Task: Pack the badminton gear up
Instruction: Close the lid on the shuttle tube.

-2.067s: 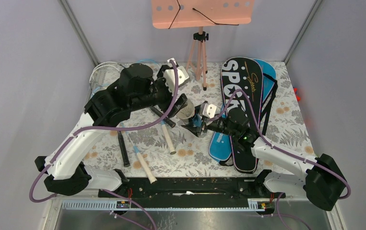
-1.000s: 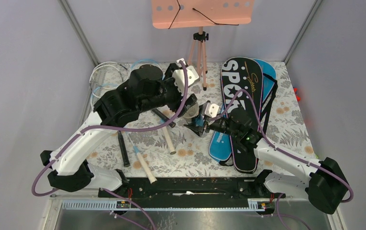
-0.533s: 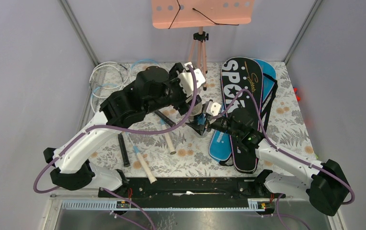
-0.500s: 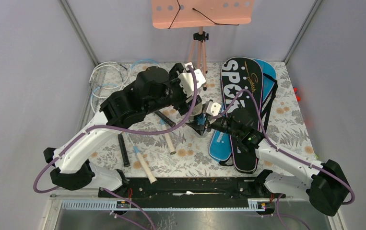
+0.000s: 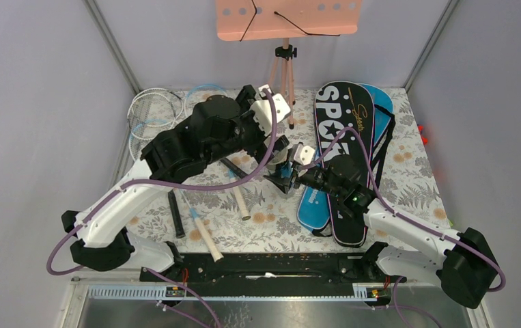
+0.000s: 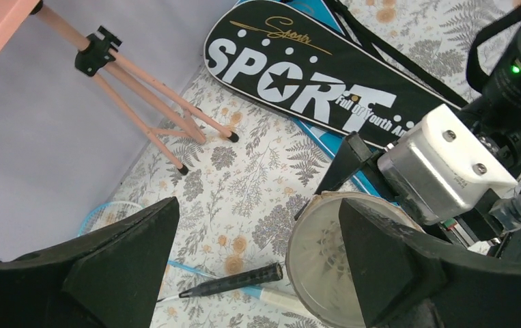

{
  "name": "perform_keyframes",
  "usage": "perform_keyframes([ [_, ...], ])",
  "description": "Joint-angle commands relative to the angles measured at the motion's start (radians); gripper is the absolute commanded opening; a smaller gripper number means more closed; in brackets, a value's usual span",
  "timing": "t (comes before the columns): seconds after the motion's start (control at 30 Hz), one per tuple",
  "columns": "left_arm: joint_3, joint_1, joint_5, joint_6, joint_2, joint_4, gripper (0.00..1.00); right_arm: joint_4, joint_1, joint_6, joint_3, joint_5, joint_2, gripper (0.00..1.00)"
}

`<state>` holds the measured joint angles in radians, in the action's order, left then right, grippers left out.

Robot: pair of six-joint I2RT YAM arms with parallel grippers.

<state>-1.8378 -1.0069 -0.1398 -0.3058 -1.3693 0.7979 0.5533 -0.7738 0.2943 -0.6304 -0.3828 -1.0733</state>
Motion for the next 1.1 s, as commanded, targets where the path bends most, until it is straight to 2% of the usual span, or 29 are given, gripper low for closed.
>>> perform_keyframes([
  [0.0, 0.025, 0.004, -0.091, 0.102, 0.085, -0.116, 0.99, 0.103, -0.019, -0.055, -0.021, 0.025, 0.023, 0.41],
  [0.17, 0.155, 0.004, -0.199, 0.168, 0.252, -0.336, 0.99, 0.120, -0.020, -0.123, -0.024, 0.067, 0.038, 0.42],
  [0.33, 0.380, 0.004, -0.348, 0.194, 0.433, -0.533, 0.99, 0.044, -0.019, -0.259, -0.077, 0.181, 0.062, 0.42],
  [0.57, 0.697, 0.004, -0.560, 0.229, 0.604, -0.720, 0.99, -0.305, -0.012, -0.507, -0.250, 0.496, 0.038, 0.43],
  [0.63, 0.763, 0.004, -0.619, 0.247, 0.619, -0.758, 0.99, -0.400, 0.017, -0.568, -0.301, 0.505, 0.004, 0.43],
  [0.77, 0.817, 0.008, -0.740, 0.348, 0.601, -0.818, 0.99, -0.448, 0.130, -0.718, -0.347, 0.360, -0.095, 0.43],
  [0.83, 0.864, 0.019, -0.728, 0.383, 0.589, -0.856, 0.99, -0.451, 0.187, -0.763, -0.374, 0.286, -0.157, 0.43],
  [0.93, 0.858, 0.092, -0.665, 0.470, 0.533, -0.742, 0.99, -0.508, 0.263, -0.777, -0.445, 0.209, -0.279, 0.43],
  [1.07, 0.855, 0.325, -0.414, 0.643, 0.410, -0.613, 0.99, -0.515, 0.325, -0.814, -0.528, 0.089, -0.458, 0.44],
])
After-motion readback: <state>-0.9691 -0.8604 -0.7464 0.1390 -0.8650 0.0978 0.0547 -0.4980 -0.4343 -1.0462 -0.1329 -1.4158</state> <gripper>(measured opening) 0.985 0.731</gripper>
